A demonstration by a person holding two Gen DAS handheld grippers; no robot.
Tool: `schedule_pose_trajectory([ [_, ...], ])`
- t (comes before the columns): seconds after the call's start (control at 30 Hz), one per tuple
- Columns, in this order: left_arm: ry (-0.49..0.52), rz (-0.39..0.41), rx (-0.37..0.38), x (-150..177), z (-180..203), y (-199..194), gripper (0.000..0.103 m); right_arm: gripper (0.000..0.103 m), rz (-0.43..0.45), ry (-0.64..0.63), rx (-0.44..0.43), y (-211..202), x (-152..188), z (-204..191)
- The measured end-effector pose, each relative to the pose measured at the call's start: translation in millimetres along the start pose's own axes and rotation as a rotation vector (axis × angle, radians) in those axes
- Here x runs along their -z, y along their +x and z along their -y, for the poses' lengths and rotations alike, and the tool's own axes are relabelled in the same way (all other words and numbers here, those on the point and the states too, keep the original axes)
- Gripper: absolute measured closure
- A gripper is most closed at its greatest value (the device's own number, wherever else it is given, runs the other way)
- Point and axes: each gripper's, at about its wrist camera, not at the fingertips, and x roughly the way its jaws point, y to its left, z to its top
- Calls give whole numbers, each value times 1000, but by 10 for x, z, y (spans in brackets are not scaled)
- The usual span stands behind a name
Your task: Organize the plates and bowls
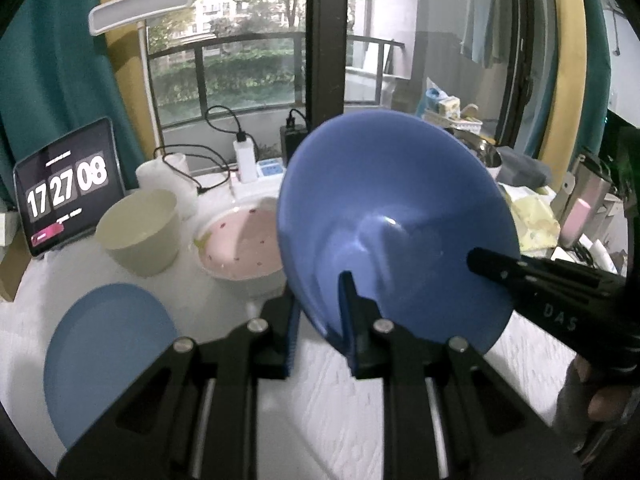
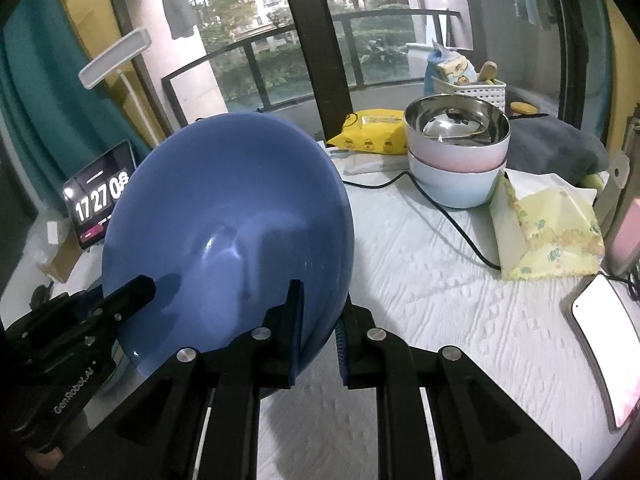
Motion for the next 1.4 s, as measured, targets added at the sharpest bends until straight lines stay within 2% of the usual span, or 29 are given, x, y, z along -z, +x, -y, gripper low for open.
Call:
schedule_pose_trajectory([
  [0.57,-20,-38,19,353,-48,-234,84,86,-52,2,3,-196,315,-133],
  [0.8,-31,-65,22,478,-97,-271,84,83,-97,-3,1,-194,428,-227],
  [1.0,-43,-78,16,566,-128,-316,84,74,-127,18,3,-191,513,-314],
  [1.4,-61,-92,27,688,-225,-428,82,73,-155,22,-9,-262,587,-426],
])
